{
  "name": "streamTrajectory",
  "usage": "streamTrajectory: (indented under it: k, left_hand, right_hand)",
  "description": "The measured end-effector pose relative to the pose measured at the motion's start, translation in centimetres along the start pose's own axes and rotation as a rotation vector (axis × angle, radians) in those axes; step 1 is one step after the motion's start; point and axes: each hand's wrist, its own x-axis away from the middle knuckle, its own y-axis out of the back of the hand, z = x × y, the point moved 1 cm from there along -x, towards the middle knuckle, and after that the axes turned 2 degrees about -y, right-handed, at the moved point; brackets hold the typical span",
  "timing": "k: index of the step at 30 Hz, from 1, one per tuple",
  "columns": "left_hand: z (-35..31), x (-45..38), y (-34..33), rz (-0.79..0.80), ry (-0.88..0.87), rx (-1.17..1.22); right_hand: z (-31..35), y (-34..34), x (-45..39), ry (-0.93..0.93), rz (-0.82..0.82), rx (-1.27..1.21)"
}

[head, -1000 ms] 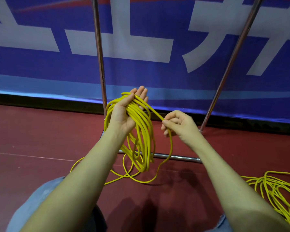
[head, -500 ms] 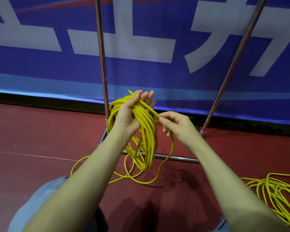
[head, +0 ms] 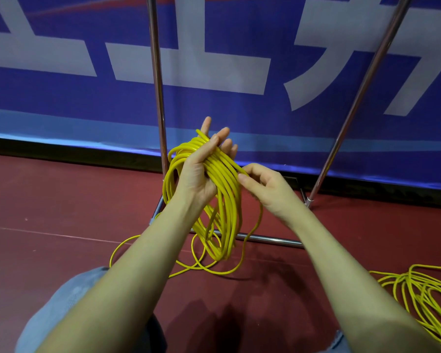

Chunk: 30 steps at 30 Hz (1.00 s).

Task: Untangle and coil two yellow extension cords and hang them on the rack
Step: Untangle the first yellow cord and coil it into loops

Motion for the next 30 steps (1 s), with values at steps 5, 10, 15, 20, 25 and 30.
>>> streamTrajectory:
  k: [5,10,15,20,25,30]
  left_hand:
    - [-0.3,0.0,0.1,0.049,-0.007,-0.06]
    - [-0.5,0.2,0.0,-0.008,0.016,-0.125]
    - [-0.4,0.1,0.0,-0.062,-0.008,-0.003]
    - [-0.6,0.2,0.2,-0.034,0.018,0.049]
    - [-0.5,0.3,0.0,-0.028,0.065,0.039]
    - [-0.4,0.1,0.2,-0.082,0.11,-0.032]
  right_hand:
    - [-0.4,0.3,-0.2,0.035,-0.109,-0.046]
    - [0.5,0.4,-0.3,0.166,-0.262,0.142]
    - [-0.1,-0.3,-0.2,0.094,-0.125,0.151]
    - [0.2,-0.6,-0.2,0.089,-0.071,0.086]
    - [0.5,-0.4,0.2,0.058,-0.105,0.039]
    - [0.2,-0.2,0.3,-0.043,-0.142,-0.062]
